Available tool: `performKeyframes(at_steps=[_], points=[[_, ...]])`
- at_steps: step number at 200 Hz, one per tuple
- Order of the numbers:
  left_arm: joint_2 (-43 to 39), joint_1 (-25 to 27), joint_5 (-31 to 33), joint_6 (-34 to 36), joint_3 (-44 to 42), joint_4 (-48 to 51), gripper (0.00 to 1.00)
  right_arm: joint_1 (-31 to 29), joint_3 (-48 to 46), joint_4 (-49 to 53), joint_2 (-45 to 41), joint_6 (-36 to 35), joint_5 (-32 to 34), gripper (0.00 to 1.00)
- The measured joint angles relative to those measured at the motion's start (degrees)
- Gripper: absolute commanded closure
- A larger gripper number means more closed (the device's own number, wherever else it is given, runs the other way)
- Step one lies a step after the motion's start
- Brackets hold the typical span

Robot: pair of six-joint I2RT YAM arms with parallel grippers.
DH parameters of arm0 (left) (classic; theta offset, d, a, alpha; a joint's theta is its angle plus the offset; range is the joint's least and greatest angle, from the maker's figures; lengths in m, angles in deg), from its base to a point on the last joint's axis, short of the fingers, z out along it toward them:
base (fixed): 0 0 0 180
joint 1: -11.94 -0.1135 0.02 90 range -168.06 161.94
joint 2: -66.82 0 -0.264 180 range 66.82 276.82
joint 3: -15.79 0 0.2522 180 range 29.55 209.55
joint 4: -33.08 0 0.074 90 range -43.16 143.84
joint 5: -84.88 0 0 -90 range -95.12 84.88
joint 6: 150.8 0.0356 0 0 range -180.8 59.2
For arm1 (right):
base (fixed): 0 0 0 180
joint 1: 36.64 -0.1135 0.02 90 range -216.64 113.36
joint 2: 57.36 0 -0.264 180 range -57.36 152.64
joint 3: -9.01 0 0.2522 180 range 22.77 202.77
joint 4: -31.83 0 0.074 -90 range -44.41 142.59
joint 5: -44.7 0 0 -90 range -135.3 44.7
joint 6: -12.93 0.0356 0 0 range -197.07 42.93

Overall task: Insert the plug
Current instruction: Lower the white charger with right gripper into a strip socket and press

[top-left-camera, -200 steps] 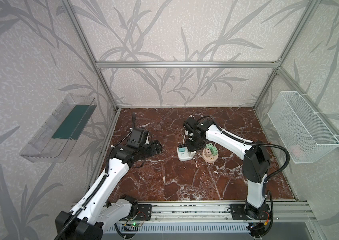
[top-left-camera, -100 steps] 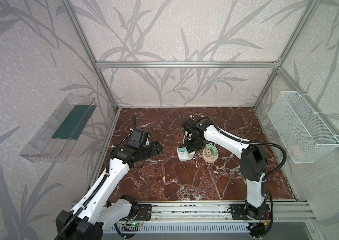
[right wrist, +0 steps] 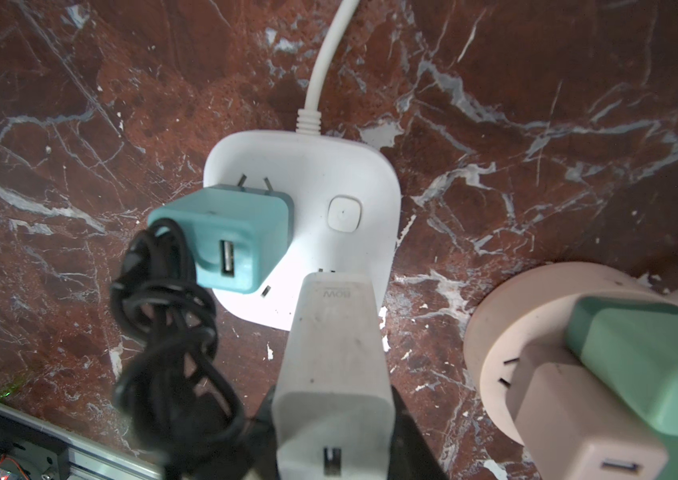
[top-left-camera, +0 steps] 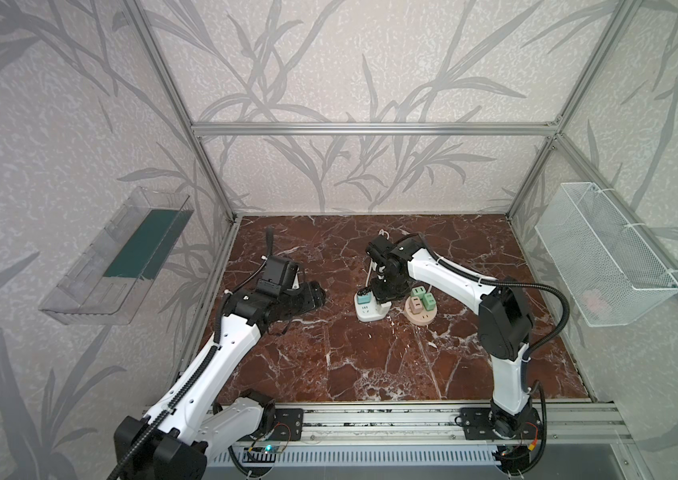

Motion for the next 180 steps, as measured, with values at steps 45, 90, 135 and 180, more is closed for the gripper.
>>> performKeyframes(at_steps=[45,90,135,180], points=[[0.3,0.0,0.0,0.0,-0.1,-0.2,0.19,0.0,0.0,-0.6,0.2,0.0,-0.3,1.0],[0.4,0.0,0.0,0.4,-0.1,-0.3,0.19,0.0,0.2,-0.7,0.7,0.0,-0.8,1.0],[1.0,0.0,-0.1,0.8,-0.6,-0.6,0.19,0.0,0.7,-0.3,1.0,0.0,-0.9,1.0],[1.4,0.0,-0.4,1.0,-1.5,-2.1,0.19,0.0,7.6,4.3,5.7,-0.9,-0.3,1.0]])
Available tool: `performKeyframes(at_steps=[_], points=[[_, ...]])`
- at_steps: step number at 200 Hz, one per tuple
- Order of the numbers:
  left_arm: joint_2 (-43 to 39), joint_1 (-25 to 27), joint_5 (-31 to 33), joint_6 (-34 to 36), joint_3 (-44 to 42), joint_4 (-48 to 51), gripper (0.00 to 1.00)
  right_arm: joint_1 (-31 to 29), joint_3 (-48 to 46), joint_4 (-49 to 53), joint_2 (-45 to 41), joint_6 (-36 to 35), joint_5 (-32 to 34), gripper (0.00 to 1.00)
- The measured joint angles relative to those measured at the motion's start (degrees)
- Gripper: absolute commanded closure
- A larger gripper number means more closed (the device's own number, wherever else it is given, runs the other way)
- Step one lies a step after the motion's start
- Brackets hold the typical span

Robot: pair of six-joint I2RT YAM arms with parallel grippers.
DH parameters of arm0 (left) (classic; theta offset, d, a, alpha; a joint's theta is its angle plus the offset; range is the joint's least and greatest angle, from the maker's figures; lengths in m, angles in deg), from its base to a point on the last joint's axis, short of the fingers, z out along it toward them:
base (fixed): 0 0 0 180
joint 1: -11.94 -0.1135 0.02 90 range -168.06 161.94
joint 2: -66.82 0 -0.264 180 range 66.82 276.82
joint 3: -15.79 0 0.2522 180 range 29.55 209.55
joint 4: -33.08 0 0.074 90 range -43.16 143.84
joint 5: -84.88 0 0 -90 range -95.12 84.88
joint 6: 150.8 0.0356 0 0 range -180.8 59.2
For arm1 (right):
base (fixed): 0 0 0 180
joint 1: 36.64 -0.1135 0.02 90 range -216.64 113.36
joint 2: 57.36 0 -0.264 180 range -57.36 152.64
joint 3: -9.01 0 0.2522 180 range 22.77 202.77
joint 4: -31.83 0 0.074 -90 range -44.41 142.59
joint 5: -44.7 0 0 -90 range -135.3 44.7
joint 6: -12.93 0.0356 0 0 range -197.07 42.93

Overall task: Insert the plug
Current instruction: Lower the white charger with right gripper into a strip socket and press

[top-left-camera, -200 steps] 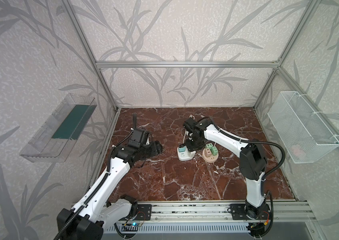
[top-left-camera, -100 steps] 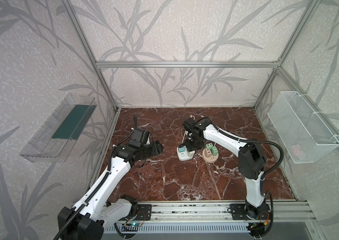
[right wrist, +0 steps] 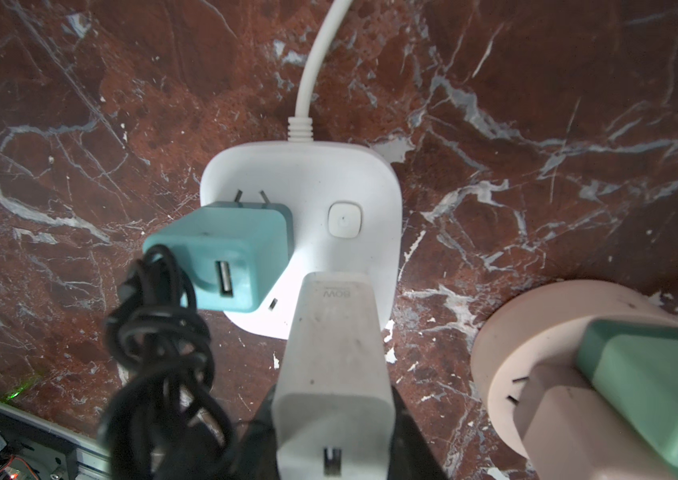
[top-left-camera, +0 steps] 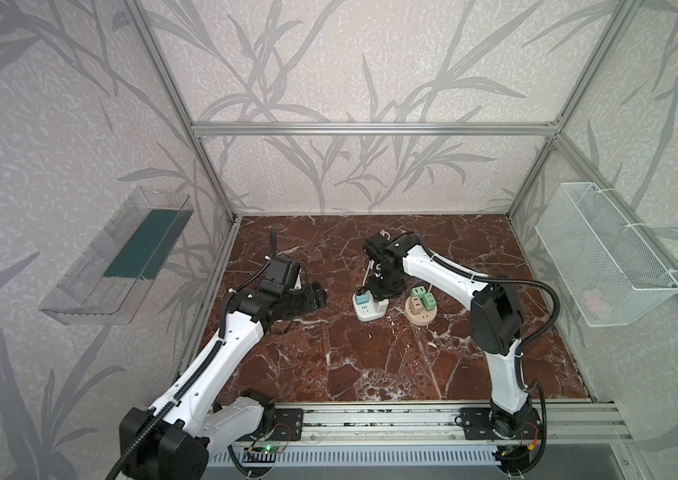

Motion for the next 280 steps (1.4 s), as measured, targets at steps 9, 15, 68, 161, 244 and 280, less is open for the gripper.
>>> performKeyframes(at_steps=[9,15,68,161,244,280], points=[[0.0,0.0,-0.1,0.0,-0.4,-0.4,0.19,-0.1,2.2,1.4,1.4,-0.3,0.4,1.0],[0.0,0.0,-0.2,0.0,-0.7,-0.7,0.19,-0.3,3.7,2.2,2.4,-0.5,0.7,1.0],[0.7,0.0,-1.2,0.5,-2.3,-2.3,0.19,-1.0,14.2,9.1,9.0,-1.5,1.8,1.0],[0.9,0.0,-3.1,1.5,-3.5,-4.3,0.18,-1.0,33.5,20.7,21.6,-2.4,0.3,1.0],[0.9,0.0,-3.1,1.7,-3.5,-4.3,0.18,-1.0,32.1,20.2,20.5,-1.9,1.0,0.53],[1.0,0.0,-2.5,1.7,-2.8,-3.5,0.17,-1.0,24.2,17.0,17.4,-0.6,1.7,0.45]])
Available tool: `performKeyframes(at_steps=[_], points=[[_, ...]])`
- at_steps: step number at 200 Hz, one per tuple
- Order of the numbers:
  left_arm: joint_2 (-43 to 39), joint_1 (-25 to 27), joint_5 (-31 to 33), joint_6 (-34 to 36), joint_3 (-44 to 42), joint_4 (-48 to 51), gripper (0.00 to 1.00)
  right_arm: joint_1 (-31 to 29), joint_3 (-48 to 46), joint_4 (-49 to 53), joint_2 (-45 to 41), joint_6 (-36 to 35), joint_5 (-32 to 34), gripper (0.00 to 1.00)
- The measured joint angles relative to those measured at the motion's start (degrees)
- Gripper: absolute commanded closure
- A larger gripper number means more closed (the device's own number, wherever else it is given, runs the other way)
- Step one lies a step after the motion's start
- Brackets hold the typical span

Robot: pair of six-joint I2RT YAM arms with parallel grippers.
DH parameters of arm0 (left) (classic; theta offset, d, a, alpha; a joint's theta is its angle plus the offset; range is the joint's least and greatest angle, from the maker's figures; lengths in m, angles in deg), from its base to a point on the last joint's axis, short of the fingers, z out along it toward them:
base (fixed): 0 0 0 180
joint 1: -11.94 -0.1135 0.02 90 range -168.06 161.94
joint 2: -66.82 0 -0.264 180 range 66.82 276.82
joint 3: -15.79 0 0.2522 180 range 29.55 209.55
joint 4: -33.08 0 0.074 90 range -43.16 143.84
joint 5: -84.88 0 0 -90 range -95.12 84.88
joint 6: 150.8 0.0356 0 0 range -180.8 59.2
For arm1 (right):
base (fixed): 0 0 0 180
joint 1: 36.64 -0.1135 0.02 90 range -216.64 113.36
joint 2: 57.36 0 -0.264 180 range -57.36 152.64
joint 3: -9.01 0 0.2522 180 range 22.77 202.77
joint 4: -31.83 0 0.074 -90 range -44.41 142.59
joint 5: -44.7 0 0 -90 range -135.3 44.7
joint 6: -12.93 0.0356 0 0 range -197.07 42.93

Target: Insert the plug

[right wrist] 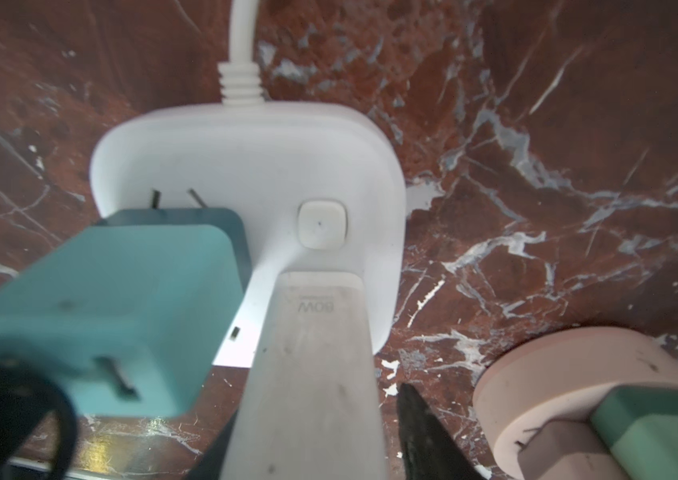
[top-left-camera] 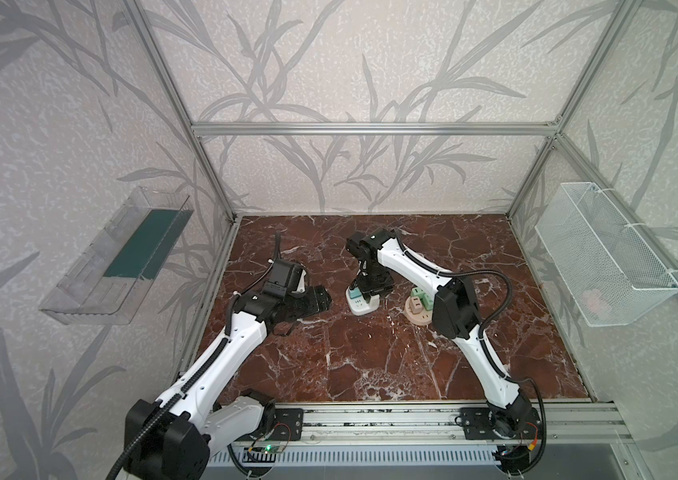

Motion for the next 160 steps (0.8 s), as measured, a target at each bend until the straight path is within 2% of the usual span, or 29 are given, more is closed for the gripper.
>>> performKeyframes(at_steps=[21,47,53,57,60,85,110,132,160], points=[[0.2,0.0,0.9,0.2,1.4,0.7,0.16,0.0,-6.5,-3.3,-7.3,0.7,0.0,0.4],[0.2,0.0,2.5,0.2,2.6,1.2,0.15,0.0,-16.0,-8.4,-21.3,1.1,-0.4,0.31],[0.2,0.0,3.1,0.2,2.6,1.2,0.15,0.0,-18.1,-9.3,-24.4,1.0,-0.4,0.22],[0.2,0.0,3.6,0.2,2.6,1.2,0.15,0.0,-19.6,-9.8,-26.6,1.1,-0.3,0.05],[0.2,0.0,3.8,0.1,2.6,1.3,0.15,0.0,-20.7,-10.2,-27.9,0.9,-0.4,0.0],[-0.2,0.0,6.9,-0.4,2.1,-0.1,0.15,0.1,-34.1,-16.3,-40.0,-0.7,0.9,0.01],[-4.3,0.0,11.0,-0.4,-4.1,-7.6,0.03,0.5,-50.1,-23.9,-50.4,-2.4,5.5,0.01],[-11.9,0.3,16.4,2.2,-14.0,-19.3,0.01,1.5,-63.1,-32.1,-59.9,-3.2,13.0,0.01],[-19.8,0.4,24.6,7.6,-26.5,-36.7,0.01,3.4,-74.8,-42.0,-71.3,-3.0,22.6,0.01]])
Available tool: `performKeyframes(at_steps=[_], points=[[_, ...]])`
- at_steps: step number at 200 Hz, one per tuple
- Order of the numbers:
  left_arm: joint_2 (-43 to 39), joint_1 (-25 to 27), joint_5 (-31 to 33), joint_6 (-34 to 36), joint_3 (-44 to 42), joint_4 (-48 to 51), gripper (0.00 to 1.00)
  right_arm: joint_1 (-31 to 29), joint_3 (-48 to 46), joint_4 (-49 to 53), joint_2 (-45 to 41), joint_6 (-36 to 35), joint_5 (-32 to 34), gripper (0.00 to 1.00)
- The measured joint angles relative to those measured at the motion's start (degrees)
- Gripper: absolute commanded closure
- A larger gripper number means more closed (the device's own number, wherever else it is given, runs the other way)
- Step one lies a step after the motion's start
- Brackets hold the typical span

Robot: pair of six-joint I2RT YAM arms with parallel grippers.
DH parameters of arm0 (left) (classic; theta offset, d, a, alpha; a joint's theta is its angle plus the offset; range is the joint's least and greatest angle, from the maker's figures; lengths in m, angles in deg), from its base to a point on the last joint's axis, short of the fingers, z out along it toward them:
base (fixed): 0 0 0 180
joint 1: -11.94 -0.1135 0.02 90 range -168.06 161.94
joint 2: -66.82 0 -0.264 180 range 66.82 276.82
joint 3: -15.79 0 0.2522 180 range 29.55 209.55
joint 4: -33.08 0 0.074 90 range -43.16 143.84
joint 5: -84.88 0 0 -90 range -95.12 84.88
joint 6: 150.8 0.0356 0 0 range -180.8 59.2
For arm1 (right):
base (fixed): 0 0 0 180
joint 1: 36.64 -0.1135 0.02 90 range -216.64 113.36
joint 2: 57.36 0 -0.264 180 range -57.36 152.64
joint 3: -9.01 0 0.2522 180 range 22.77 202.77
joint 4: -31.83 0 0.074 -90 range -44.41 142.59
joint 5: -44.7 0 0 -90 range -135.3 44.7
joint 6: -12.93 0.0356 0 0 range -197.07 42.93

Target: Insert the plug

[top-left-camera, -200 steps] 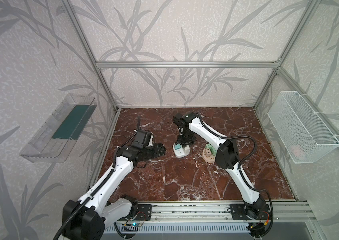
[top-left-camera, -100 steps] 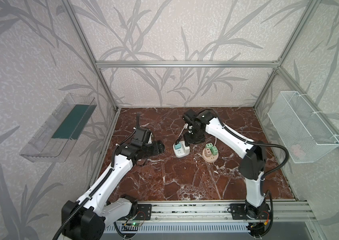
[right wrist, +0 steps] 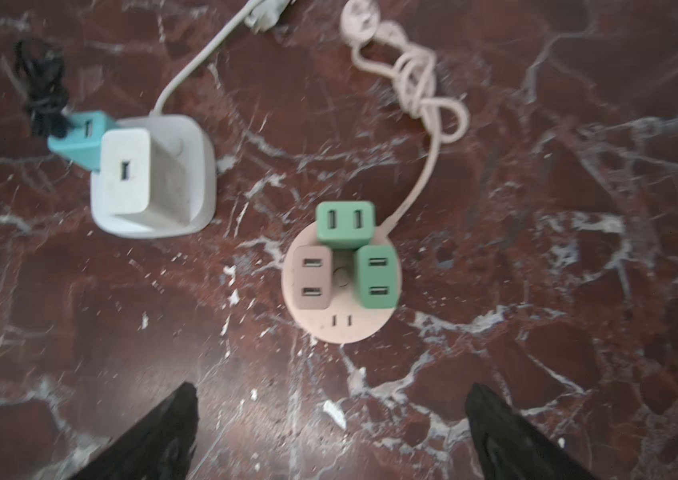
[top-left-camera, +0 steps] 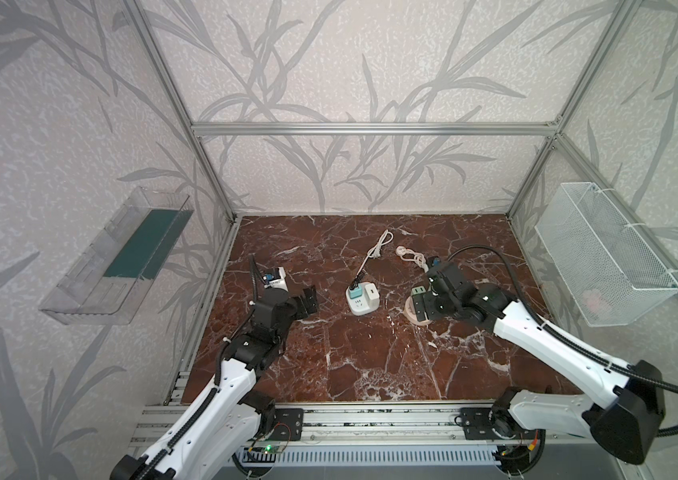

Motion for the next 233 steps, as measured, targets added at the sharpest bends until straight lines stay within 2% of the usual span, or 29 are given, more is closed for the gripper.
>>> performKeyframes(at_steps=[33,62,101,129,158,183,200,215,233], points=[[2.6,-0.3,9.9,7.8,-1.8,-11.2,0.01,1.0,-6.7,-8.4,-4.0,-0.2,5.7,0.01],[7.8,-2.1,17.1,15.6,-2.0,-19.5,0.01,1.0,-6.8,-10.2,-2.4,-1.5,7.3,0.01],[14.3,-6.8,24.3,20.7,-7.7,-31.9,0.01,1.0,-6.8,-10.1,-2.6,-3.0,7.6,0.01],[24.2,-12.7,23.0,21.4,-9.0,-39.3,0.01,1.1,-6.9,-10.8,-4.2,-3.9,8.2,0.01],[39.6,-19.9,19.3,19.6,-10.4,-53.3,0.01,2.0,-11.1,-14.9,-5.7,-6.4,11.6,0.01],[39.6,-20.8,14.3,19.1,-10.4,-53.5,0.01,3.3,-16.0,-18.4,-5.7,-11.7,16.5,0.01],[44.1,-20.7,9.4,20.7,-8.2,-58.0,0.01,5.1,-18.8,-23.2,-5.6,-15.6,19.1,0.01],[44.6,-20.7,7.1,21.0,-7.3,-55.8,0.01,8.1,-21.5,-31.1,-4.8,-19.5,20.2,0.01],[45.8,-20.6,5.8,21.7,-7.4,-59.7,0.01,13.8,-25.7,-43.9,-0.7,-22.4,19.7,0.01]])
